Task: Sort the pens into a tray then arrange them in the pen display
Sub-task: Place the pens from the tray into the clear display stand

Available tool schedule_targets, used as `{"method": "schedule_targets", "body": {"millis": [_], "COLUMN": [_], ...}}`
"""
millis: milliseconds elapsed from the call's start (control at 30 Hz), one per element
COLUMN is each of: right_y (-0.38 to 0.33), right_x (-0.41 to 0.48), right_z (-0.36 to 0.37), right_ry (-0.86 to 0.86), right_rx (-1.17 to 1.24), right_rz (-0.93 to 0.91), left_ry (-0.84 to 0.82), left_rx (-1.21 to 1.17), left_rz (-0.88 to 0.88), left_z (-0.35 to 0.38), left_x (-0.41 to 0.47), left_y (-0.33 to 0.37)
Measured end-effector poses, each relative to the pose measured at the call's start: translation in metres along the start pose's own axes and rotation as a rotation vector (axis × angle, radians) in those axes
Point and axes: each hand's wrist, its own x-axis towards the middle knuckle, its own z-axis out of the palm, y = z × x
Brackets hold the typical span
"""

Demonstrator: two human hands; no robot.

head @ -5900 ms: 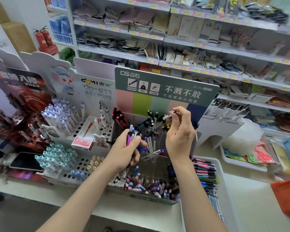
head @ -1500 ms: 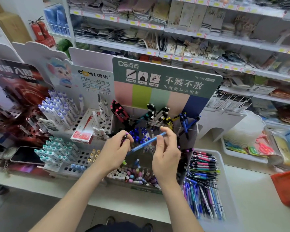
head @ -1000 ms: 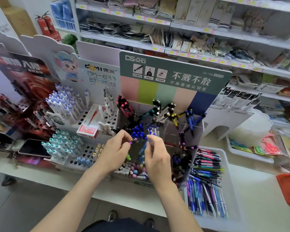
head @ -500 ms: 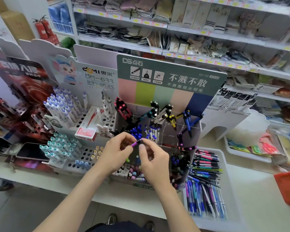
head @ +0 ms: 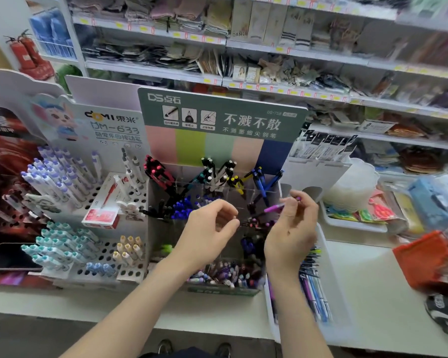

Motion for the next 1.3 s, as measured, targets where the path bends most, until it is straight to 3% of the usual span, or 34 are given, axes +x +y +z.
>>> {"method": "schedule_targets", "body": {"millis": [67, 233, 333, 433, 500, 633, 733, 867, 1067, 1300], "right_y": [0.013, 0.061, 0.076, 0.078, 0.076, 0.085, 0.128, 0.199, 0.248, 0.266], "right_x": [0.011, 0.019, 0.012, 0.008, 0.006, 0.001, -0.008, -0.024, -0.041, -0.050], "right_z": [-0.013, -0.021, -0.020, -0.025, -0.034, -0.065, -0.094, -0.140, -0.172, -0.163], "right_ry": [0.003, -0.409, -0.448, -0.448, -0.513, -0.415, -0.362, -0.467, -0.649, -0.735], "right_rx": [-0.143, -0.476, -0.654, -0.769, -0.692, -0.337, -0.437, -0.677, -0.918, -1.152], "right_rz": [-0.155, -0.392, -0.416, -0.416, -0.437, -0.202, 0.109, 0.388, 0.500, 0.476], "left_ry": [-0.042, -0.163, -0.216, -0.152, -0.057, -0.028, -0.192, -0.432, -0.704, -0.793], "left_rx": [0.074, 0.225, 0.275, 0.263, 0.248, 0.285, 0.337, 0.440, 0.705, 0.876], "left_rz": [0.002, -0.008, -0.016, 0.005, 0.052, 0.094, 0.054, 0.073, 0.061, 0.066], "left_z": [0.014, 0.039, 0.047, 0.055, 0.060, 0.077, 0.105, 0.152, 0.215, 0.239], "left_x": [0.002, 0.006, 0.006, 0.003, 0.000, -0.009, -0.024, -0.042, -0.057, -0.074], "left_y": [-0.002, -0.007, -0.009, -0.009, -0.005, 0.001, -0.002, -0.012, -0.043, -0.078]}}
